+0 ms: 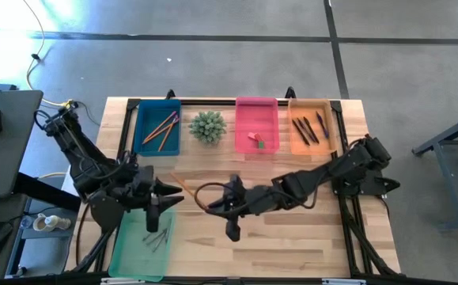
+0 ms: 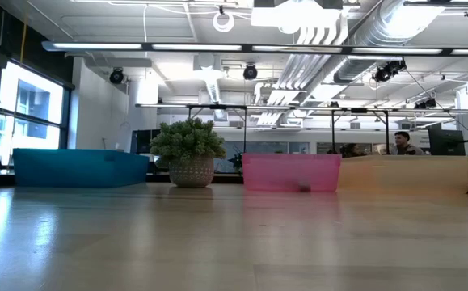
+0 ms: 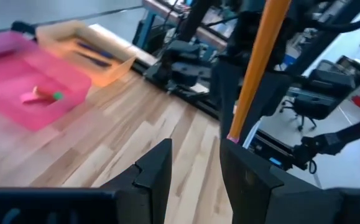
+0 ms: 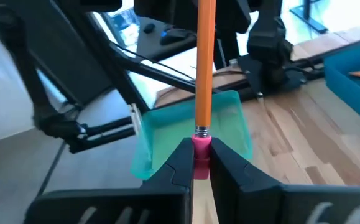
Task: Sort crayons/erasers/pens/pencils in bins
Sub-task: Put the orange pencil into the blue bin
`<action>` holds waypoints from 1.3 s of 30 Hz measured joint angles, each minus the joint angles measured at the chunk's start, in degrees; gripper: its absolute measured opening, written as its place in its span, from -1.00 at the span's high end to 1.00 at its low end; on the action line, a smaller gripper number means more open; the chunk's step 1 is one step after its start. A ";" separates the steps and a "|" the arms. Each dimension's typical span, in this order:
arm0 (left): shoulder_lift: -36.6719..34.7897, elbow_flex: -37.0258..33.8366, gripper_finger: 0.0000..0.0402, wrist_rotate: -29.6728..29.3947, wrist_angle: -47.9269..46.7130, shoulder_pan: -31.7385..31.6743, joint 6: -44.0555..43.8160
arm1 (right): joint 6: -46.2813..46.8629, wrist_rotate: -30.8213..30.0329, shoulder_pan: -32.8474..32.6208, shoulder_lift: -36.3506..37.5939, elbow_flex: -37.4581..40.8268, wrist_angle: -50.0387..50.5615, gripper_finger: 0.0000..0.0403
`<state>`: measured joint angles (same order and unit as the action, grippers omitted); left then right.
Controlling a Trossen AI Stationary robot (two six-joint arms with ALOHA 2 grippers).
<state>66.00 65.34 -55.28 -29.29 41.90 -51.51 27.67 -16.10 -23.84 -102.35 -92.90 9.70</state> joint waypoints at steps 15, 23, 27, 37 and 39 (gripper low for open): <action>0.00 0.00 0.39 12.97 11.45 -6.20 15.32 | -2.68 3.16 1.80 0.00 0.00 -1.39 0.93; 0.00 0.00 0.39 15.64 14.24 -9.07 18.36 | -3.75 3.24 2.04 0.00 0.00 -1.40 0.93; 0.00 0.00 0.41 15.63 14.24 -10.33 19.29 | -3.75 3.24 2.04 0.00 0.00 -1.39 0.93; 0.00 0.00 0.87 19.00 14.27 -12.33 20.88 | -5.23 3.17 2.53 0.00 0.00 -1.14 0.93; -0.06 0.02 0.95 19.16 14.25 -12.71 20.92 | -5.28 3.24 2.97 0.00 0.00 -0.99 0.93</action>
<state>65.93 65.36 -36.12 -15.05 29.19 -30.59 22.39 -12.86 -20.87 -102.35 -92.90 8.72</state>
